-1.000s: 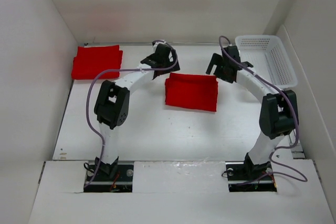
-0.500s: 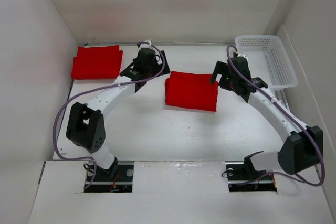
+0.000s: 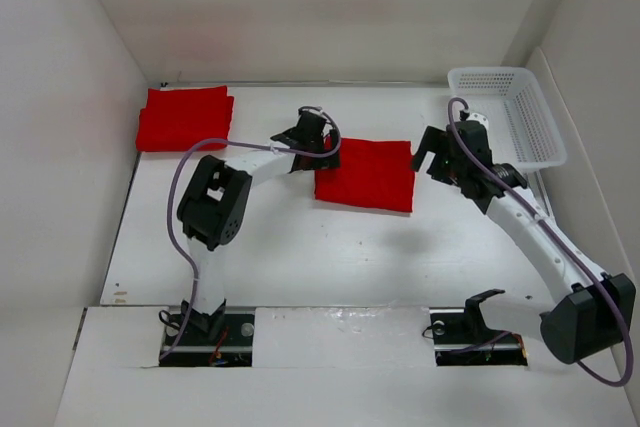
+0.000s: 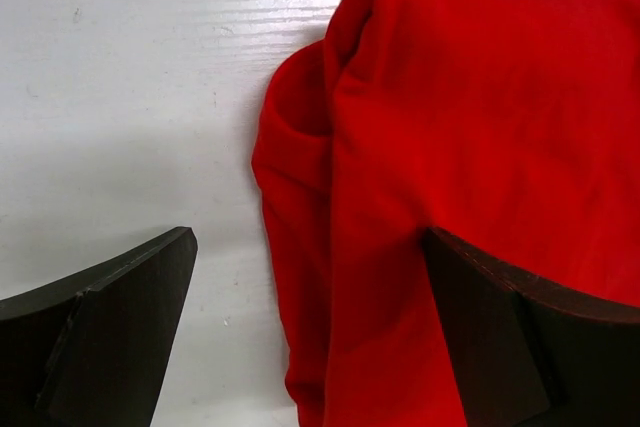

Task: Fold and stack the t-shirts
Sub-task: Fold the long partially folded tshirt into a neat square, then put the neatly folded tshirt into the corner of the board with the left arm

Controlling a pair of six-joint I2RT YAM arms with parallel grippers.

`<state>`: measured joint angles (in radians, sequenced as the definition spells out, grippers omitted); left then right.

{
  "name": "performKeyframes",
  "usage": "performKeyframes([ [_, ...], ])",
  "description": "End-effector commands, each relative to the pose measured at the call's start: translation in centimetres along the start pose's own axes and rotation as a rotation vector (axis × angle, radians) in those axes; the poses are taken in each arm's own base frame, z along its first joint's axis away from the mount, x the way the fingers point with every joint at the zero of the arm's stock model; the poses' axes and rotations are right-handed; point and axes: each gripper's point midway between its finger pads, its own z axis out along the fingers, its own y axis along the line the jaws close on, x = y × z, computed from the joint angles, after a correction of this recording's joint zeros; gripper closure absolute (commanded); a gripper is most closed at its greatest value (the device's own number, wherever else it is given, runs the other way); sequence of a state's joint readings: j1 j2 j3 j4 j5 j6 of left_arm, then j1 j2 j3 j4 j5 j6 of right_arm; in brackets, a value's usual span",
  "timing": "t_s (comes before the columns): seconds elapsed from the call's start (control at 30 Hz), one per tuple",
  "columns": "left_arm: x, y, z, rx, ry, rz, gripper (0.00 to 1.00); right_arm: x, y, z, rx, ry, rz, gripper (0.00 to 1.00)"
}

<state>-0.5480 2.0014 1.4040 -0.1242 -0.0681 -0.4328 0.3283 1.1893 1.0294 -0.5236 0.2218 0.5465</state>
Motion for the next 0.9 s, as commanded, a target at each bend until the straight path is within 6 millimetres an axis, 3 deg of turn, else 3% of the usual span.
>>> performKeyframes([
  [0.0,-2.9,-1.4,-0.6,0.042,-0.066,0.009,0.06,-0.4,-1.1,-0.5,0.032,-0.023,-0.007,0.0],
  [0.07,-1.8,-0.9,0.4,0.029,-0.042,0.012,0.09,-0.7,-1.8,-0.7,0.049,-0.027,0.005,0.0],
  [0.1,-1.9,-1.0,0.7,0.029,-0.042,0.012,0.18,-0.7,-1.8,-0.7,0.049,-0.027,0.006,0.0],
  [0.23,0.3,-0.7,2.7,0.012,0.027,0.048,0.31,-1.6,-2.4,-1.2,0.062,-0.053,0.012,0.0],
  [0.33,0.6,-1.2,2.8,-0.013,0.026,0.081,0.42,-2.1,-2.9,-1.4,0.071,-0.067,0.026,0.0],
  [0.4,2.0,-1.0,3.5,-0.024,0.06,0.102,0.58,-2.2,-3.5,-1.5,0.088,-0.076,0.033,0.0],
  [0.5,1.6,-1.1,3.4,-0.019,0.052,0.122,0.83,-2.8,-4.0,-1.9,0.092,-0.096,0.048,0.0],
  [0.53,1.4,-1.3,3.3,-0.019,0.052,0.122,1.0,-3.1,-4.2,-2.2,0.095,-0.106,0.046,0.0],
  [0.57,1.3,-1.0,3.3,-0.033,0.045,0.123,1.0,-2.7,-4.4,-2.3,0.099,-0.1,0.045,0.0],
  [0.67,-1.9,-1.2,1.2,-0.027,-0.038,0.159,1.0,-3.2,-5.0,-2.6,0.111,-0.115,0.051,0.0],
  [0.7,-3.6,-1.9,-0.4,-0.005,-0.087,0.163,1.0,-3.5,-5.3,-2.9,0.114,-0.128,0.048,0.0],
  [0.73,-5.2,-0.6,-1.1,-0.017,-0.114,0.154,1.0,-3.3,-5.8,-2.7,0.126,-0.123,0.053,0.0],
  [0.83,-9.0,0.0,-4.3,0.018,-0.194,0.187,1.0,-3.5,-6.2,-3.1,0.13,-0.136,0.053,0.0],
  [0.87,-10.8,1.1,-5.2,0.006,-0.229,0.181,1.0,-3.6,-6.6,-3.1,0.138,-0.138,0.05,0.0],
])
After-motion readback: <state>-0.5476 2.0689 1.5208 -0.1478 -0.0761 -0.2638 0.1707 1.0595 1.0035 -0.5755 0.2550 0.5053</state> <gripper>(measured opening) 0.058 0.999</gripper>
